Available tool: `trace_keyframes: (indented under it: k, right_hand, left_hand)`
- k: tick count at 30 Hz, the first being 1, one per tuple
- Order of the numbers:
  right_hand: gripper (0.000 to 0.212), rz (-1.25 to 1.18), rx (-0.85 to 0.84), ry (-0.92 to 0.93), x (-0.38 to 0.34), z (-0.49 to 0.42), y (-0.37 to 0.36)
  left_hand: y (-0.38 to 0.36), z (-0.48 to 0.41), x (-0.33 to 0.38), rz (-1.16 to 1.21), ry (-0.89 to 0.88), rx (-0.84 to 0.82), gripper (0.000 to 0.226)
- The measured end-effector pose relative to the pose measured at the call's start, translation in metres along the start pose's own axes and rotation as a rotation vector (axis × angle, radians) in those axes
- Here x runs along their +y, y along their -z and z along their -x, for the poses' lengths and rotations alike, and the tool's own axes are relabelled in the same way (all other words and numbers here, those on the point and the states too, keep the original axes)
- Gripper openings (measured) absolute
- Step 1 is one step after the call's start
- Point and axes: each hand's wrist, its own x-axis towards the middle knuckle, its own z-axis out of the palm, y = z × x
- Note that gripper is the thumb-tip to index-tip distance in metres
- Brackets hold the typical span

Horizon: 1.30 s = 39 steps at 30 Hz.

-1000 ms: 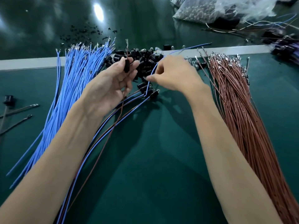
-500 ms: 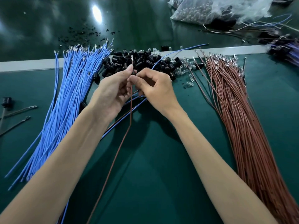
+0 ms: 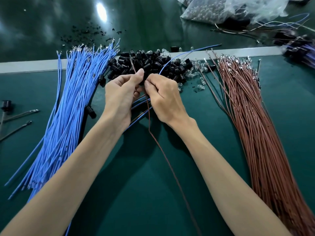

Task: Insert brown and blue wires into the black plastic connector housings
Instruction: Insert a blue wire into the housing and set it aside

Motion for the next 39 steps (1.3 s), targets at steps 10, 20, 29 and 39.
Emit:
trace_keyframes:
  k: [10, 20, 29, 39]
  right_hand:
    - [0.019, 0.109, -0.090, 0.157, 0.004, -0.001, 0.013]
    - [0.026, 0.213, -0.161, 0.093, -0.004, 0.000, 0.008]
    - [0.022, 0.134, -0.146, 0.093, -0.007, -0.002, 0.013]
    - [0.041, -0.038, -0.017, -0.100, -0.019, -0.003, 0.009]
  left_hand:
    - [-0.002, 0.003, 0.000, -0.024, 0.009, -0.007, 0.017]
    - [0.000, 0.004, 0.004, -0.008, 0.036, -0.011, 0.024]
    - [-0.002, 0.007, 0.007, 0.112, -0.002, -0.037, 0.019]
    - [-0.002, 0.001, 0.006, 0.125, 0.015, -0.076, 0.021]
